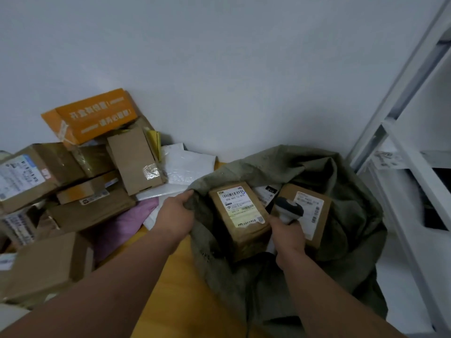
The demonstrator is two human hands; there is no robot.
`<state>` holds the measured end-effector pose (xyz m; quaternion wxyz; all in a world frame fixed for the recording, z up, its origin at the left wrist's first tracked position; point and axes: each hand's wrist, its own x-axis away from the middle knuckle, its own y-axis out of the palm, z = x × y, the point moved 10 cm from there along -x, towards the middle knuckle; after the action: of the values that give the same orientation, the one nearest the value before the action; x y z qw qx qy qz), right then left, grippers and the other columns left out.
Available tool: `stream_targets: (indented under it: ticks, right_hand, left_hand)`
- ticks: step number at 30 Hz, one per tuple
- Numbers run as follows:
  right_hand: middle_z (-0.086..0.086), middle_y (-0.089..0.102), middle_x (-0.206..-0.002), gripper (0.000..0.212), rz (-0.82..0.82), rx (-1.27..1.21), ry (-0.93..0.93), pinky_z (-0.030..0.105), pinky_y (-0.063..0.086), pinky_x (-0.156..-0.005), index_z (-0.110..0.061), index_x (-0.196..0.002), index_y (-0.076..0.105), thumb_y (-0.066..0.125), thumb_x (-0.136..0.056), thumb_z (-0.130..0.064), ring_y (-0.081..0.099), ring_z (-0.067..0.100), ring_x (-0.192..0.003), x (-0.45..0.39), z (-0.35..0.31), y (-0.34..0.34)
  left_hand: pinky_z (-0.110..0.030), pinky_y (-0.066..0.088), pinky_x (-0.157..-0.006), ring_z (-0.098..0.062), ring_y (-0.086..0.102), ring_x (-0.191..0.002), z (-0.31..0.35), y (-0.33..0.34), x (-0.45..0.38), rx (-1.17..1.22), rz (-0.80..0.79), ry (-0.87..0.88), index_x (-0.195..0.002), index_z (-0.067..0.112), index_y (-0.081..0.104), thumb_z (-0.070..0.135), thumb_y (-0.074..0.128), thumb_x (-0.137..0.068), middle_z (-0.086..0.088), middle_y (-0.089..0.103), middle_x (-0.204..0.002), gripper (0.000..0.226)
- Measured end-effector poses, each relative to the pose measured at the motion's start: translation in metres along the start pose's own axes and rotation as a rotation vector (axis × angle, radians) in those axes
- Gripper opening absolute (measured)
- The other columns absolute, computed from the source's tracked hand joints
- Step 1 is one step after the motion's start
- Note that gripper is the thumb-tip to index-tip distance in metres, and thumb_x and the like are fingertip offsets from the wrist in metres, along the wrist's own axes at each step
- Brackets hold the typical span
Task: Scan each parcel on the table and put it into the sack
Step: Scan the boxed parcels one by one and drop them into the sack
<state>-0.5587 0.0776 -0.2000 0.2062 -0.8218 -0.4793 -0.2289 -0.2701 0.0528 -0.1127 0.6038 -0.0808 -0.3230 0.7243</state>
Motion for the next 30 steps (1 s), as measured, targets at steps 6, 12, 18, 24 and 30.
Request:
stream_targets:
  ticks: [6,12,18,24,30]
  right_hand:
    - [0.012,0.057,-0.116,0.053,0.003,0.13,0.006,0.048,0.051,-0.092,-0.015,-0.136,0.047,0.059,-0.089,-0.035,0.056,0.032,-0.102,-0.001,0.007,-0.011]
    - [0.014,0.051,-0.135,0.074,-0.103,0.206,0.069,0.046,0.046,-0.102,-0.023,-0.154,0.025,0.062,-0.091,-0.031,0.052,0.032,-0.116,0.021,0.037,-0.014]
    - [0.012,0.056,-0.126,0.074,-0.149,0.346,0.086,0.05,0.051,-0.099,-0.029,-0.151,0.026,0.062,-0.088,-0.042,0.059,0.034,-0.11,0.035,0.058,-0.032]
    - [0.017,0.066,-0.102,0.039,-0.052,0.106,0.054,0.04,0.059,-0.065,-0.027,-0.13,0.043,0.06,-0.095,-0.03,0.071,0.037,-0.084,0.058,0.055,-0.061]
    - [0.017,0.069,-0.099,0.024,-0.063,-0.04,-0.113,0.038,0.055,-0.064,-0.024,-0.121,0.05,0.058,-0.098,-0.023,0.066,0.028,-0.072,0.096,0.025,-0.053]
  left_hand:
    - [-0.04,0.058,-0.07,-0.024,0.063,-0.084,-0.003,-0.011,-0.009,-0.116,0.041,0.02,-0.148,0.031,0.037,0.001,0.047,-0.094,-0.012,0.062,-0.109,0.063]
    - [-0.032,0.054,-0.057,-0.022,0.06,-0.08,-0.001,-0.003,-0.011,-0.112,0.029,0.069,-0.15,0.031,0.034,0.001,0.045,-0.09,-0.013,0.056,-0.115,0.068]
    - [-0.021,0.039,-0.051,-0.023,0.057,-0.083,0.003,0.014,-0.01,-0.261,-0.011,0.161,-0.146,0.031,0.036,0.007,0.043,-0.092,-0.012,0.055,-0.107,0.059]
    - [-0.041,0.04,-0.099,-0.032,0.036,-0.123,0.039,0.007,0.042,-0.64,0.216,0.433,-0.141,0.029,0.04,0.019,0.058,-0.087,-0.01,0.033,-0.138,0.057]
    - [-0.041,0.019,-0.11,-0.025,0.02,-0.137,0.05,0.019,0.075,-0.854,0.109,0.662,-0.145,0.037,0.035,0.025,0.054,-0.091,-0.001,0.023,-0.15,0.059]
